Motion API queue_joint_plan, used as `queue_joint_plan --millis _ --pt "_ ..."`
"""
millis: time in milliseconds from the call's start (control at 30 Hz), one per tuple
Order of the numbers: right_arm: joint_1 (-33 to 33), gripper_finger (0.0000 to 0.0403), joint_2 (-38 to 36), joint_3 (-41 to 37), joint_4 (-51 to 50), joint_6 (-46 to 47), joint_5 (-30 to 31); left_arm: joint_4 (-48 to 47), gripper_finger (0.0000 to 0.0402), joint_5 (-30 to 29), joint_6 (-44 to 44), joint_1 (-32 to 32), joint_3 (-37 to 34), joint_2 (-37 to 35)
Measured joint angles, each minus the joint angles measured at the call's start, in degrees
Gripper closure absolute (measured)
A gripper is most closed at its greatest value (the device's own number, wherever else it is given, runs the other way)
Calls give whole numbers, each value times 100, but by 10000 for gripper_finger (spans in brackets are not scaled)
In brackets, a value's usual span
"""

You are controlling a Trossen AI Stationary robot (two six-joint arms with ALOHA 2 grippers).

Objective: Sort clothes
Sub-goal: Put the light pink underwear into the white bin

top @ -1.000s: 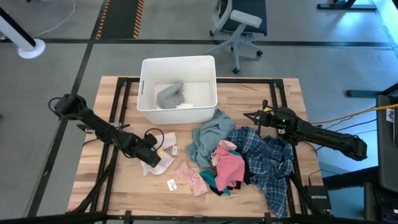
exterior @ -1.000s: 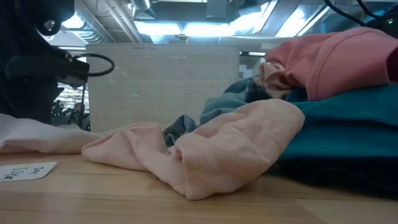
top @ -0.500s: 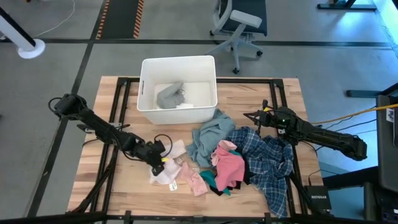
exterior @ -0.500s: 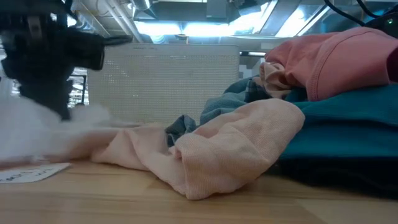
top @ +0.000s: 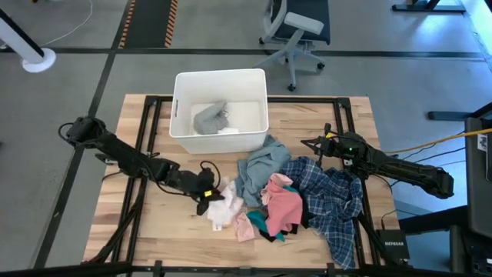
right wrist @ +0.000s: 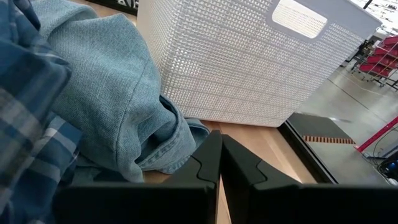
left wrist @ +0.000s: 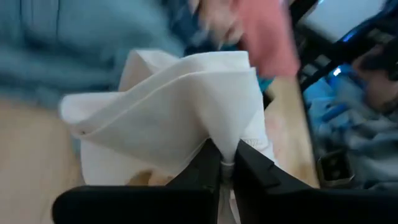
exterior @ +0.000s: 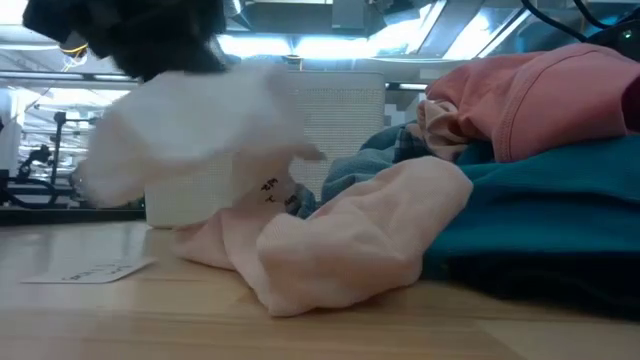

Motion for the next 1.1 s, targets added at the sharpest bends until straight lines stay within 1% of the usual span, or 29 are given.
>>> queue_joint_plan --millis 367,533,600,667,733,867,967,1067,1100 --pt "2 384 -2 0 0 -2 0 1302 385 0 1614 556 22 -557" --pt "1 384 -1 0 0 -2 0 1415 381 -4 2493 795 381 -892" --pt "2 384 -1 0 0 -2 0 1414 384 -105 2894 902 590 -968" --pt "0 384 -2 0 2 -2 0 1404 386 -403 3304 1011 784 -1029" --pt "2 384 -2 0 -2 -2 0 1372 386 -843 3739 1140 975 -1067" --pt "1 384 -2 0 -1 -2 0 1295 380 -2051 4507 1485 1260 -1068" --pt "0 384 0 0 -2 0 0 1322 378 -2790 4969 1812 1316 -1068" --pt "2 384 -1 -1 0 -2 0 1246 377 -3271 5280 2136 1315 -1064" --pt "1 384 -1 0 -2 -2 0 1195 376 -3329 5303 2238 1314 -1064"
